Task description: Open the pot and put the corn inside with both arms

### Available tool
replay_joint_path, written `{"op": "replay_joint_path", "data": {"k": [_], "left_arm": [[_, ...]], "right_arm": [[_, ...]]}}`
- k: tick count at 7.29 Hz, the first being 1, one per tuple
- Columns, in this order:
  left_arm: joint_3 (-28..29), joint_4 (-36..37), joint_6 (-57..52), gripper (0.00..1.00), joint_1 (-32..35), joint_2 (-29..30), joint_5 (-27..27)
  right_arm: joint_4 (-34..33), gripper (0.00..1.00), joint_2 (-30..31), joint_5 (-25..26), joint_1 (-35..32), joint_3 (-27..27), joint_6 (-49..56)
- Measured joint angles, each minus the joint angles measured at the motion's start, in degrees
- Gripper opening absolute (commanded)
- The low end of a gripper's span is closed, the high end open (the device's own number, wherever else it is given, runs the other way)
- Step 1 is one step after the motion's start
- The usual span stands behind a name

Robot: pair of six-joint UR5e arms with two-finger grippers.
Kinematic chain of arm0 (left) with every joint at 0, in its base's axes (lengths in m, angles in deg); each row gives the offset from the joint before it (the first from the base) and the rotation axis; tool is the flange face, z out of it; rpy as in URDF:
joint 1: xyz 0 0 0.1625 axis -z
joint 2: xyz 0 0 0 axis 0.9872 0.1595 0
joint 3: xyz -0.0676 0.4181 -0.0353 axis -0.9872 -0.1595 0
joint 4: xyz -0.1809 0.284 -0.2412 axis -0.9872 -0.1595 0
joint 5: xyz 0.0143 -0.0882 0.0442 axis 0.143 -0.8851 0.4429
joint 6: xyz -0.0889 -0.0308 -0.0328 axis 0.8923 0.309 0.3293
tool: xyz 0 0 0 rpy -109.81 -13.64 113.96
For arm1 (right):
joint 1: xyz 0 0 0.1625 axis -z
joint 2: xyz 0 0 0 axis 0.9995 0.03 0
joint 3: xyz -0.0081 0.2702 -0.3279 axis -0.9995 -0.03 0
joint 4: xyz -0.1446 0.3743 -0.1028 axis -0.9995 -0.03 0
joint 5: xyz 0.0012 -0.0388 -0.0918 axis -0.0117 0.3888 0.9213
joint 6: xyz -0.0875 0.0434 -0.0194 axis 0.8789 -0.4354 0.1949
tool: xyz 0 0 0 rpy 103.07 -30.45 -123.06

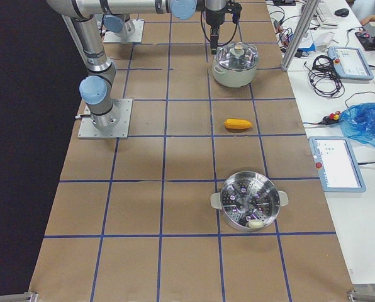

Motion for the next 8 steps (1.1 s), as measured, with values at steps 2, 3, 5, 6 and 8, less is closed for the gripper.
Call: {"op": "replay_joint_path", "data": {"k": [2,3,5,6,8], "left_arm": [[7.64,3.56,3.27,1.00,6.07,8.00,-0.34],[13.17,4.30,5.02,1.00,9.55,12.68,-0.55],[20.11,5.17,10.38,1.00,15.35,20.12,-0.68],[21.06,6.80,13.04,1.00,17.09,22.82,-0.71],[21.59,10.80,17.12,1.00,18.86,26.79,-1.13]], "right_arm": [[-7.50,0.98,-10.75,0.18,3.84,-1.87,2.94],[-12.91,0.94,-16.08,0.10,5.29,-1.78,4.92],[-21.01,0.92,-23.99,-1.70,8.49,-0.56,9.28],[-24.72,0.92,-26.16,-4.00,9.42,1.32,11.51],[-31.63,0.73,-28.24,-5.25,9.95,5.62,13.35]]}}
